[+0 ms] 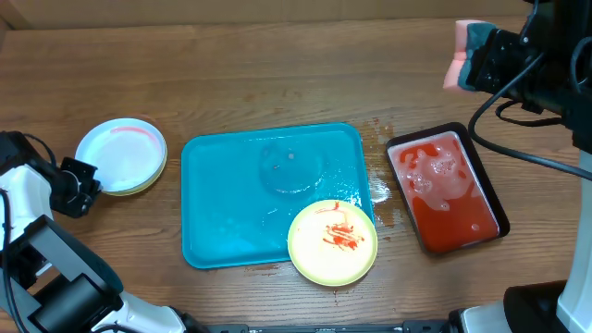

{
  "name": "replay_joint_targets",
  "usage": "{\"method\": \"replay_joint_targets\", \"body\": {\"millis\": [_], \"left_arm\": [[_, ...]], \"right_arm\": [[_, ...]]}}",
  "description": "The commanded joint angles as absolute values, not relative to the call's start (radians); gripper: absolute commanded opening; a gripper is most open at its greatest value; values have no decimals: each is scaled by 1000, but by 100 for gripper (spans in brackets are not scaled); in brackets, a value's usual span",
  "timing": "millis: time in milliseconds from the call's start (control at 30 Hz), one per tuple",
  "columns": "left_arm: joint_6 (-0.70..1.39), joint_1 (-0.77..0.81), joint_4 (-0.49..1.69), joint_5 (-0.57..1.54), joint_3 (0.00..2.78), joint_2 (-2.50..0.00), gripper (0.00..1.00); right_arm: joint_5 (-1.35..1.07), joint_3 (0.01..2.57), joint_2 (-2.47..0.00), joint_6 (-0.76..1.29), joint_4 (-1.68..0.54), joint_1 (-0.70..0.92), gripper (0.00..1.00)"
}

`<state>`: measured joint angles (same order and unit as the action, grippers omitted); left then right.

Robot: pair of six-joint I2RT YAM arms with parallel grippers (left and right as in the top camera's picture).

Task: Clean dirty plates on tray and stack at the side
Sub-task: 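Release the blue plate and move the left gripper to the tray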

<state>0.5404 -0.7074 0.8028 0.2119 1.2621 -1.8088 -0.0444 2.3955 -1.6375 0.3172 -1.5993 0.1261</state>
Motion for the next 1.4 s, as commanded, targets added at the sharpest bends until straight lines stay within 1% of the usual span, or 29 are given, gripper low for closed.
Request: {"method": "replay_joint_targets", "body": {"millis": [0,33,67,100,133,167,200,267,367,400,433,533,700,733,767,800,867,933,1100,1233,1367], "left_arm": [[521,-709,791,206,1258,-1811,9],[521,-709,787,207,1258,-1811,37],[519,-709,786,206,1258,-1811,54],[515,-709,787,207,1258,-1811,65],[507,-709,787,208,1258,-1811,68],[489,-709,786,215,1258,-1811,64],[479,-708,785,215,1258,-1811,58],[458,-706,780,232,1259,-1810,49],[427,-697,777,264,1260,-1796,39],[418,-687,777,268,1260,-1787,38],[410,-676,777,268,1260,-1778,38],[344,-572,778,262,1260,-1716,38],[236,-313,812,259,1260,-1647,40],[223,-251,829,265,1260,-1644,42],[198,-123,871,283,1260,-1648,50],[198,-60,898,284,1260,-1654,54],[198,67,952,285,1259,-1671,58],[232,189,1007,288,1258,-1694,58],[324,399,1044,380,1258,-1730,59],[437,507,1056,409,1258,-1732,58],[530,562,1096,408,1225,-1732,58]], "right_arm": [[-47,2409,-1639,316,-1597,123,4],[-47,2409,-1639,316,-1600,123,4],[-47,2409,-1639,316,-1601,123,4],[-47,2409,-1639,316,-1603,123,4],[-47,2409,-1639,313,-1604,123,4],[-47,2409,-1639,313,-1603,123,4],[-47,2409,-1639,313,-1603,123,4],[-47,2409,-1639,313,-1603,123,4],[-47,2409,-1639,312,-1603,123,4],[-47,2409,-1639,312,-1603,123,4],[-47,2409,-1639,312,-1602,123,4],[-47,2409,-1639,313,-1603,123,4],[-47,2409,-1639,313,-1603,123,4],[-47,2409,-1639,313,-1603,123,4],[-47,2409,-1639,313,-1603,123,4],[-47,2409,-1639,312,-1604,123,4],[-47,2409,-1639,312,-1605,123,4],[-47,2409,-1639,308,-1605,123,4],[-48,2409,-1639,305,-1611,123,4],[-47,2409,-1639,297,-1620,123,4],[-48,2409,-1639,283,-1637,123,4]]}}
